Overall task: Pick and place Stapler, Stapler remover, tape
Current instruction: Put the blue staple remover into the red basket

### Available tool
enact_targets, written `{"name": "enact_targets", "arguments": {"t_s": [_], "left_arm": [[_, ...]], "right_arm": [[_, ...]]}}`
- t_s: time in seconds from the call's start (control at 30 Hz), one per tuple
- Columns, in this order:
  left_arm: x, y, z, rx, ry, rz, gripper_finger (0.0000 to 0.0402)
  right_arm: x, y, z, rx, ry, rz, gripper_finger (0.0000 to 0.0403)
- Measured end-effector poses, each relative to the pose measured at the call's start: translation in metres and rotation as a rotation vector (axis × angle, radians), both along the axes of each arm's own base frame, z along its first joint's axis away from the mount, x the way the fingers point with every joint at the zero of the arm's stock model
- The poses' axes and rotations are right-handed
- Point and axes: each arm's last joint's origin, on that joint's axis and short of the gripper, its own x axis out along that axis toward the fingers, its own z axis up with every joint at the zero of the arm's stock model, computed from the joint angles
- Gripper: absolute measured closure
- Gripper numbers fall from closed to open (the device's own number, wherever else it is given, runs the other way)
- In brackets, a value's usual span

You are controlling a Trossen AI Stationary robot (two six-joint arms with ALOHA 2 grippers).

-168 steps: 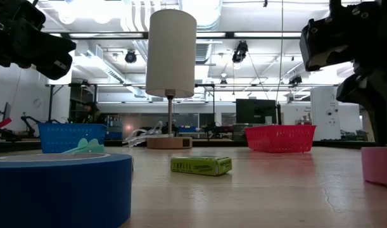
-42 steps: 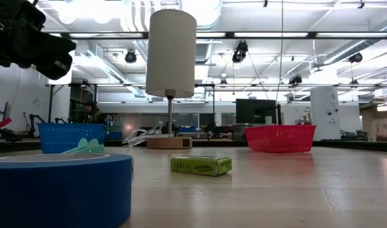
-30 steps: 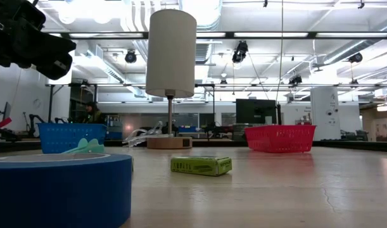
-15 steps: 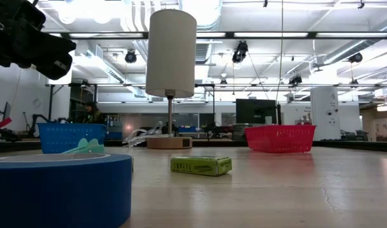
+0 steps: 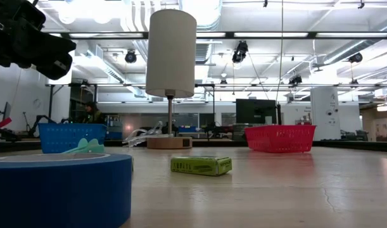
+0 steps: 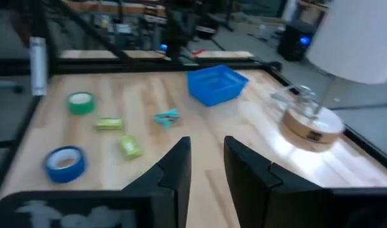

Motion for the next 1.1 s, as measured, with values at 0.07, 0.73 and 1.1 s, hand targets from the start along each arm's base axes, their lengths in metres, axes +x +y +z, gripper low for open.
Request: {"name": "enact_targets", "arguments": {"t_s": [0.07, 0.73, 1.1], "left_arm": [[0.0, 0.0, 0.001, -0.003, -0.01, 0.0, 0.0378], [0.01, -0.003, 0.016, -0.754, -0.089, -0.043, 0.0376], [0.027, -0.007, -0.009, -0.736, 0.112, 0.266, 0.039]], "right_arm": [[0.007, -0.007, 0.0, 0.008, -0.001, -0.037, 0.0322], [0.031, -0.04, 0.005, 0.0, 0.028, -0.134, 0.035], [0.032, -0.042, 0.005, -0.006, 0.031, -0.14, 0.0351]]}}
